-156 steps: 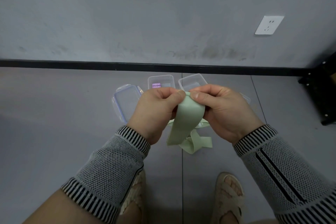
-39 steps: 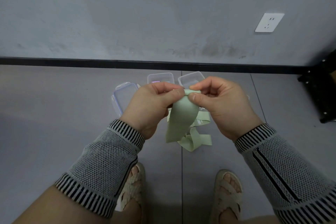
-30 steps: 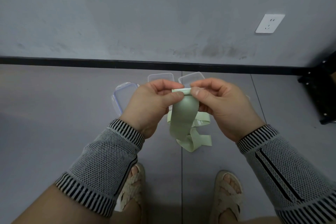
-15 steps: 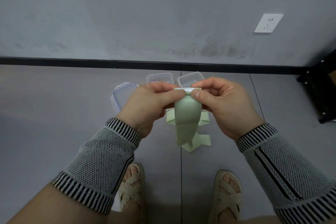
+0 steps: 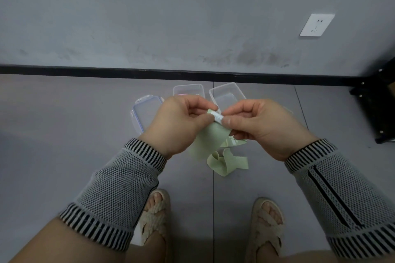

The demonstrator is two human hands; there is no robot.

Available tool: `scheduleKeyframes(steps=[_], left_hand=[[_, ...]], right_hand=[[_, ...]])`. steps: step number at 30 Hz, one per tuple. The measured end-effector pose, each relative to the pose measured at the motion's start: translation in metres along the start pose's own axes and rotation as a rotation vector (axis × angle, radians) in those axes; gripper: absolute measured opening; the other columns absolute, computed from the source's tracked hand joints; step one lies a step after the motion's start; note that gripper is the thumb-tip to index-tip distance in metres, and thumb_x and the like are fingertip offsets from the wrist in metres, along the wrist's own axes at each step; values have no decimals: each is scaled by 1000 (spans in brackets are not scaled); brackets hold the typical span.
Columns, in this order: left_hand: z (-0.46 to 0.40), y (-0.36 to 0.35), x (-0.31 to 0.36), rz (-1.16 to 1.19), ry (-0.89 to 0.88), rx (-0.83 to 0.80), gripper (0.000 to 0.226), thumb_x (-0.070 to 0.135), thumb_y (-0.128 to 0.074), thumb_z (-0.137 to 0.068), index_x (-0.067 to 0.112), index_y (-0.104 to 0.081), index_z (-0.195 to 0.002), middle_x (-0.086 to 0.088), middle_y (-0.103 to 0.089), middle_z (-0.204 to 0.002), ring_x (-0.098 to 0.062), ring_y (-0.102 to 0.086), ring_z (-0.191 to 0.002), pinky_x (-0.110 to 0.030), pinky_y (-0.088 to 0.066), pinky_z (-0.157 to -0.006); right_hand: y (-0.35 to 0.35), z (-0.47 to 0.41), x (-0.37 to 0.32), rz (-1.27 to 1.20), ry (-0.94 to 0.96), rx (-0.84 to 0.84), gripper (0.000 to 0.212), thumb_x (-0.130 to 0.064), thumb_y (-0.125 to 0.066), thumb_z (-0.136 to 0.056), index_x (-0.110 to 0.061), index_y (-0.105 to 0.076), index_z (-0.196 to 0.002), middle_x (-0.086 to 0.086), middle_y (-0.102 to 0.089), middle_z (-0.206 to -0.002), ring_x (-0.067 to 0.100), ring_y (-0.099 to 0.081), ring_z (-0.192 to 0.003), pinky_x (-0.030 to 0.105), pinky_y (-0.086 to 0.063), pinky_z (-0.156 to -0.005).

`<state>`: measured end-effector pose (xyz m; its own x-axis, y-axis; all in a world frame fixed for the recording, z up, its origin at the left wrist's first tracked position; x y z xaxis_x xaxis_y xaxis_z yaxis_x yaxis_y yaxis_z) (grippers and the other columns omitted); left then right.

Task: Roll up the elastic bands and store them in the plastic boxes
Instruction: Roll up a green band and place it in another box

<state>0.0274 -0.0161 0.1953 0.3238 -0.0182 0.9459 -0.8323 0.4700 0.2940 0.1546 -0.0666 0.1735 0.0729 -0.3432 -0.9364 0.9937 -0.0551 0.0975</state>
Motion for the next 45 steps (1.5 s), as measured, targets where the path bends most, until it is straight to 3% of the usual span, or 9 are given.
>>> scheduleKeyframes(steps=[5, 8, 12, 19, 23, 28, 34, 42, 45], left_hand=[[-3, -2, -1, -85, -35, 24, 18, 9, -67, -83, 22, -66, -96, -5, -69, -89, -9, -64, -73, -21, -52, -72], [-5, 4, -5, -11, -10, 49, 19, 27, -66, -85, 24, -62, -103, 0, -69, -92, -12, -65, -86, -23, -52, -81], [-5, -2, -5, -67, -36, 9, 16, 32, -59, -89, 19, -63, -81, -2, -63, -76, -9, -55, -73, -25, -47, -71], [-7, 5, -3, 61, 9, 92, 16, 34, -63, -71, 18, -60, -69, -3, -60, -67, -15, -54, -63, -33, -47, -60], [-6, 5, -5, 145, 35, 103, 22, 22, -77, -75, 8, -60, -74, -2, -59, -61, -13, -55, -55, -26, -46, -50], [-8, 10, -18, 198, 133, 68, 14, 18, -76, -75, 8, -65, -76, -5, -65, -65, -16, -59, -58, -29, -48, -58], [-2, 3, -22, 277, 245, -106, 8, 13, -68, -81, 7, -64, -77, -1, -62, -58, -8, -54, -47, -18, -43, -44], [3, -6, -26, 217, 277, -260, 36, 29, -71, -62, 4, -70, -87, -6, -63, -66, -10, -53, -51, -20, -41, -47], [4, -10, -28, 196, 303, -252, 15, 23, -73, -71, 10, -70, -78, -5, -62, -66, -10, -53, -53, -22, -40, -50]], right_hand=[[-2, 1, 3, 106, -31, -16, 4, -10, -69, -82, -9, -71, -80, 8, -65, -71, 11, -59, -62, 22, -50, -59], [-8, 2, 7, -257, -82, -32, 2, -9, -67, -77, -8, -66, -75, 4, -61, -66, 10, -56, -58, 22, -42, -57], [-9, 4, 14, -540, -176, -13, 11, -18, -65, -66, -12, -62, -75, 0, -61, -65, 8, -55, -56, 22, -40, -58], [-18, 3, 26, -567, -216, 31, 10, -12, -65, -78, -15, -57, -73, -1, -62, -71, 10, -54, -62, 23, -36, -59], [-21, 2, 22, -487, -135, 72, 13, -9, -64, -82, -14, -58, -72, 0, -60, -68, 9, -53, -62, 23, -36, -58], [-10, 7, -1, -126, 119, 174, 5, -11, -73, -79, -11, -68, -81, 5, -66, -69, 9, -61, -64, 23, -50, -60], [-21, 12, -18, 290, 321, -55, 75, -30, -83, -64, -47, -47, -127, -11, -62, -100, 13, -61, -90, 32, -54, -76], [-26, 16, -25, 335, 396, -93, 62, -23, -82, -64, -38, -56, -118, -5, -63, -90, 15, -61, -86, 38, -54, -76], [-23, 17, -29, 360, 419, -59, 50, -30, -79, -61, -34, -61, -107, -4, -63, -84, 13, -61, -79, 35, -55, -73]])
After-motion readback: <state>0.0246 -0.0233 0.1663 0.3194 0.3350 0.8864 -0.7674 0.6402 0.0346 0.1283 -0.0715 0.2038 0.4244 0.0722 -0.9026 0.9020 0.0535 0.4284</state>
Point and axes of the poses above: each hand's wrist, its own z-axis away from the middle knuckle, its own y-axis out of the back of the hand, x = y × z, the point moved 10 cm from there along -z, towards the middle knuckle
